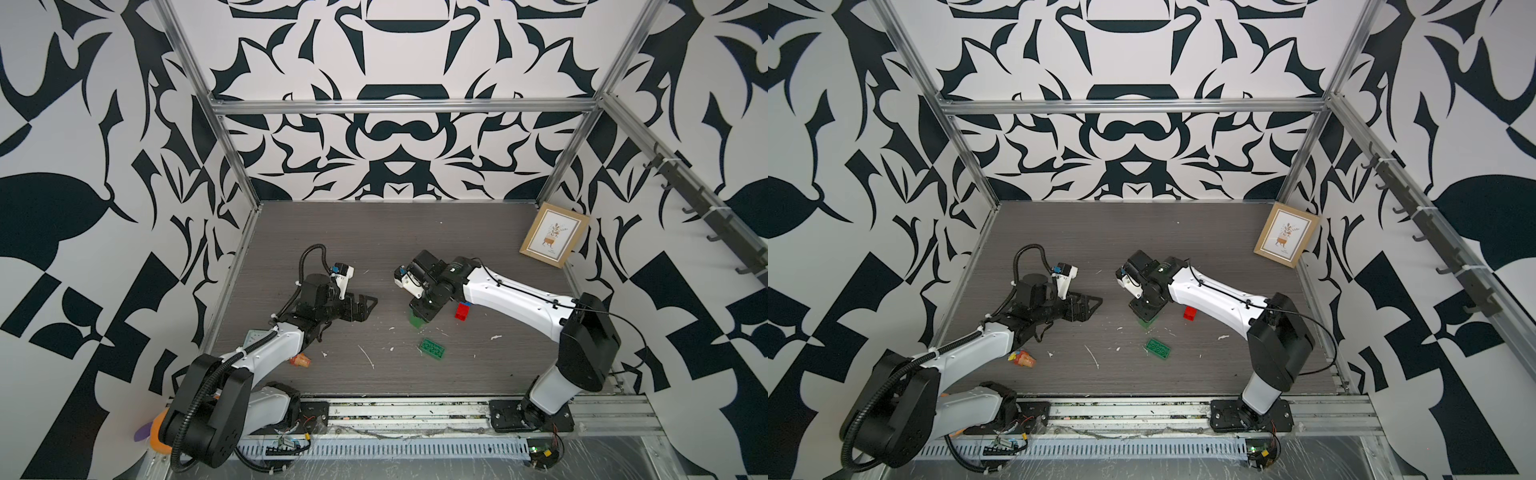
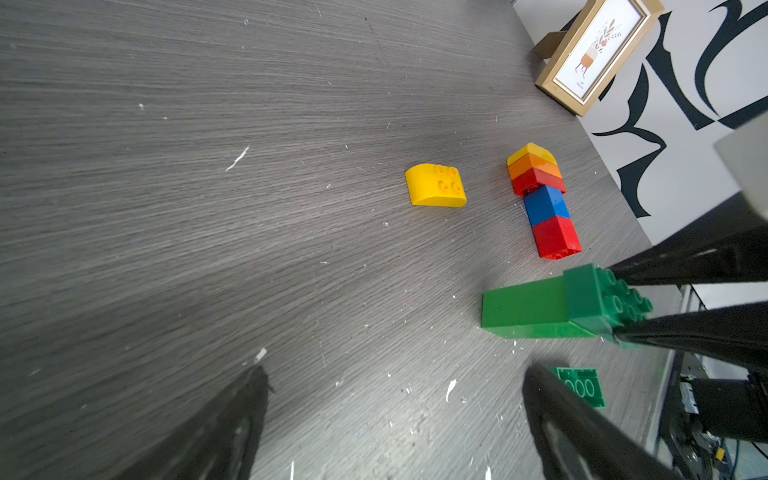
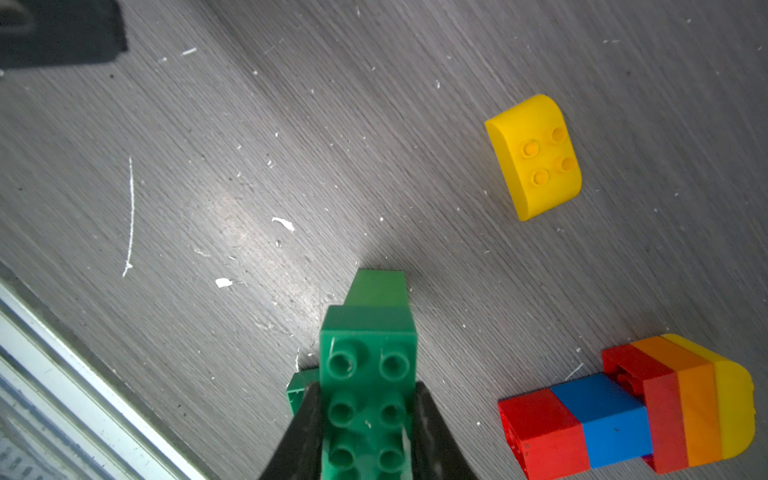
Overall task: Assemble an ice cream with lego
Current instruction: Assemble the lego brick with the lego brick.
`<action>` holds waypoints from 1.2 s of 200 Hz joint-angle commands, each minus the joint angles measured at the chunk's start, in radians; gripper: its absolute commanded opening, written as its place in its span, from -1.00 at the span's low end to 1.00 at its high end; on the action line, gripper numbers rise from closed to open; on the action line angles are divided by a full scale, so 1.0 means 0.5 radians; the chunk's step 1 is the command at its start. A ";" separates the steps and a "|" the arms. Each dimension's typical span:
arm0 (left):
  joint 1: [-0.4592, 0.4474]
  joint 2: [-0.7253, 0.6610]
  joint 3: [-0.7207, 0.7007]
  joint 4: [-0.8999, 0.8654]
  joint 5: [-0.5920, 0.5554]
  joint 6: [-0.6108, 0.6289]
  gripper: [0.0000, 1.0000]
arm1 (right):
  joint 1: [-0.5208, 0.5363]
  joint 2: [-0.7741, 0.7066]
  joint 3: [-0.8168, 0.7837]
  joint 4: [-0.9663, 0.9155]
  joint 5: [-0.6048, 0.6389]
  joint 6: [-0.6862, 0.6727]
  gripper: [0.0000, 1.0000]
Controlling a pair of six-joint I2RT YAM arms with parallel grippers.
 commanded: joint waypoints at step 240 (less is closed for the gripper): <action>-0.005 -0.013 -0.011 -0.011 -0.014 0.027 0.98 | -0.014 0.050 0.032 -0.028 -0.002 -0.077 -0.32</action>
